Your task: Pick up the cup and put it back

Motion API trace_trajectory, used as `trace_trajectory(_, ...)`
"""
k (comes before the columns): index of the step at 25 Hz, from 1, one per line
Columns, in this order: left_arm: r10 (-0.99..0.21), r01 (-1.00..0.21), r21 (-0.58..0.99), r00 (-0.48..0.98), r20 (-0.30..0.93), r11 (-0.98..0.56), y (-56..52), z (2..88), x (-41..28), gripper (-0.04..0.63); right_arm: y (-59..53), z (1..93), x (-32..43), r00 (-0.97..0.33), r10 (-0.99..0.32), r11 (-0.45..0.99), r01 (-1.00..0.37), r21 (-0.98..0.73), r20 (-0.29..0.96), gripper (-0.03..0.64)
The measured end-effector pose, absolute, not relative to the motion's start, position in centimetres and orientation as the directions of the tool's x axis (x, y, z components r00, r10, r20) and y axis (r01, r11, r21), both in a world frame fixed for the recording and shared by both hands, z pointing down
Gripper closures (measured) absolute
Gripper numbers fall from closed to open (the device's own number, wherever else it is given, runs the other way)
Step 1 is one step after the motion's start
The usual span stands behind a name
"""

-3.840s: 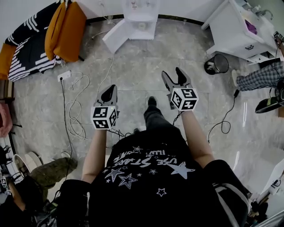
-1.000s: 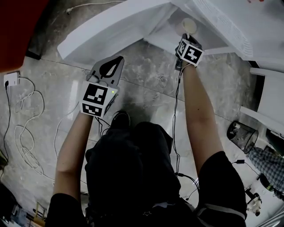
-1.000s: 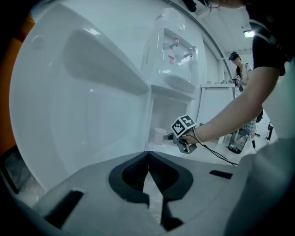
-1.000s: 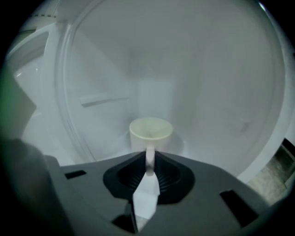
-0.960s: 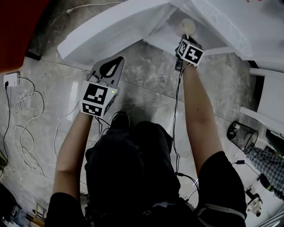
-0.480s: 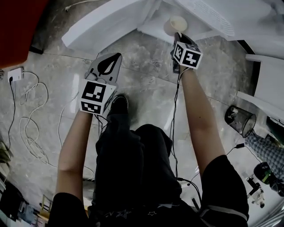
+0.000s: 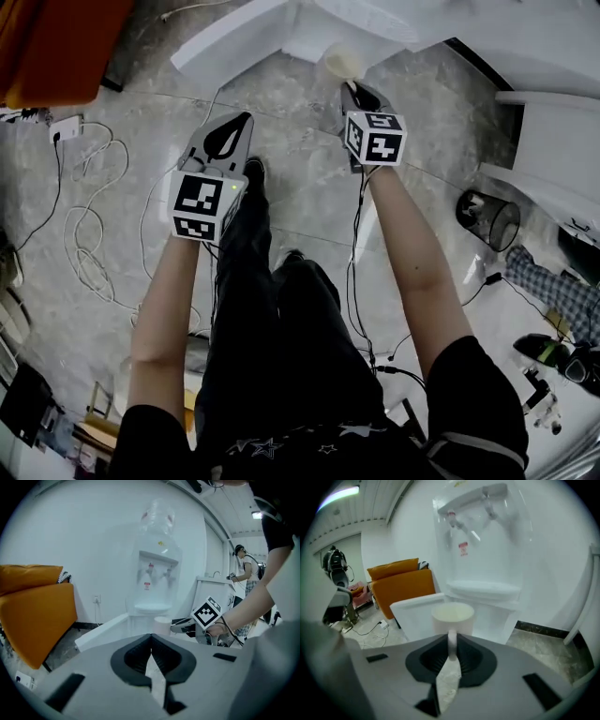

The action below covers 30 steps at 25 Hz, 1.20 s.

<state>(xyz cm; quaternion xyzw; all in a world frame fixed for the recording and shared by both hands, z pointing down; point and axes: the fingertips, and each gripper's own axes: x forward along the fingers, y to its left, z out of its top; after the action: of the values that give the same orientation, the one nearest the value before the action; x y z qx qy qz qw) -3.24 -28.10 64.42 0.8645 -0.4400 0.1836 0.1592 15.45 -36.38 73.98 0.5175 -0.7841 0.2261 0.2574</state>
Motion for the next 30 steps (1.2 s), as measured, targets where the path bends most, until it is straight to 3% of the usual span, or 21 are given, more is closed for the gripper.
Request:
trace_trajectory(5,-0.722,-0.842,0.137,0.521,0.456,-0.521,-22.7,56.0,-1.7,0.584,-30.8,63.9,16.4,-0.411,-0.7,0.397,-0.904,-0.16,0.585,0.569)
trace_trajectory(12,-0.741,-0.833,0.122,0.538,0.403,-0.539,-17.5,46.0,0.7,0.584,-24.1,53.2,19.5,-0.423,-0.722,0.414,-0.898,-0.148,0.547,0.569)
trace_trajectory(24,-0.715,-0.796,0.176,0.6,0.359,-0.579,-9.9,39.9,1.2,0.586,-16.3,44.1,21.8,-0.367,-0.787,0.376,-0.923,-0.086,0.496,0.569)
trace_trajectory(30,-0.72,-0.793,0.177,0.606,0.339,-0.584,-4.3,36.0,-2.3,0.586,-9.7,39.2,19.9,-0.322,-0.824,0.32,-0.944,-0.085,0.467,0.569)
